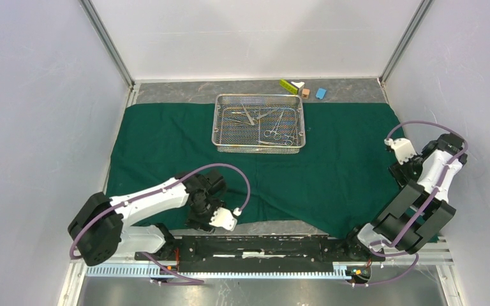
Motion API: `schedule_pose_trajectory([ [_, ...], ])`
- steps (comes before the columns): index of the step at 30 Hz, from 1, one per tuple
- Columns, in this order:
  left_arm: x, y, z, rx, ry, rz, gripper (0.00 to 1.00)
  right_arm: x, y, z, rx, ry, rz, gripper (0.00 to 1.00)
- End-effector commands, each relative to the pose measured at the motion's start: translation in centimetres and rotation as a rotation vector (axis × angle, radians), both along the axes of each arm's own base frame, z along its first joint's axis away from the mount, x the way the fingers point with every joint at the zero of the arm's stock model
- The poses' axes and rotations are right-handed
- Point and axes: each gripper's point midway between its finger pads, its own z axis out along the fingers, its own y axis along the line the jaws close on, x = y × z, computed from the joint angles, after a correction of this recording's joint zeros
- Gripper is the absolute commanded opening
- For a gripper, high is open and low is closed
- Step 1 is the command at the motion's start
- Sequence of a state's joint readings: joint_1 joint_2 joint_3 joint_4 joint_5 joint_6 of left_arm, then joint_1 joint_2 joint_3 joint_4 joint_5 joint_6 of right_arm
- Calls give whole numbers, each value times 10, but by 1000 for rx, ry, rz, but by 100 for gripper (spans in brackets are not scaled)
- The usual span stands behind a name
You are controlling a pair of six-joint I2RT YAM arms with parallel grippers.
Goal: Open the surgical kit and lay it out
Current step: Smooth out the surgical kit at the center of the board.
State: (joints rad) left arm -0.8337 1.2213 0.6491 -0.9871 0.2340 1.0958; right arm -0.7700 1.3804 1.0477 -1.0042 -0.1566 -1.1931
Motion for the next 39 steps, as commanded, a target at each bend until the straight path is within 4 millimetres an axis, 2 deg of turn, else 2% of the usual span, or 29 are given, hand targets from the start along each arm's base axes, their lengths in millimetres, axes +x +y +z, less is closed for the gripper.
schedule_pose_trajectory([
  [1, 6, 2, -14, 31, -32, 17, 65, 0, 3, -5, 15, -2, -9, 63],
  [4, 1, 10, -18, 77, -18, 43, 52, 2, 3, -3, 9, -9, -5, 63],
  [11, -9, 40, -14, 198, -14, 53, 14, 15, 5, 8, 25, -37, 0, 63],
  [14, -11, 51, -8, 226, -32, 66, 8, 22, 8, 11, 23, -45, 8, 63],
  [20, -11, 54, 16, 183, -76, 25, 7, 43, 14, 11, 40, -58, 5, 63],
  [22, -11, 55, 22, 173, -86, 10, 9, 49, 16, 9, 50, -56, 0, 63],
  [23, -11, 55, 25, 169, -91, 6, 13, 53, 17, 7, 58, -54, 0, 63],
  [25, -12, 54, 29, 147, -96, -8, 35, 59, 21, 4, 70, -54, -5, 63],
  [26, -12, 51, 31, 125, -96, -9, 42, 61, 23, 2, 77, -55, -6, 63],
  [30, -13, 25, 52, -26, -99, 5, 89, 75, 31, -1, 83, -77, -6, 64],
  [31, -11, 17, 59, -69, -110, 12, 98, 80, 32, -1, 81, -88, -9, 64],
  [32, -6, 10, 66, -103, -135, 31, 100, 86, 35, 0, 82, -102, -17, 65],
  [35, 26, -9, 87, -199, -284, 130, 100, 113, 42, 3, 89, -164, -34, 65],
  [39, 72, -28, 113, -330, -456, 301, 100, 163, 62, 8, 133, -258, -56, 69],
])
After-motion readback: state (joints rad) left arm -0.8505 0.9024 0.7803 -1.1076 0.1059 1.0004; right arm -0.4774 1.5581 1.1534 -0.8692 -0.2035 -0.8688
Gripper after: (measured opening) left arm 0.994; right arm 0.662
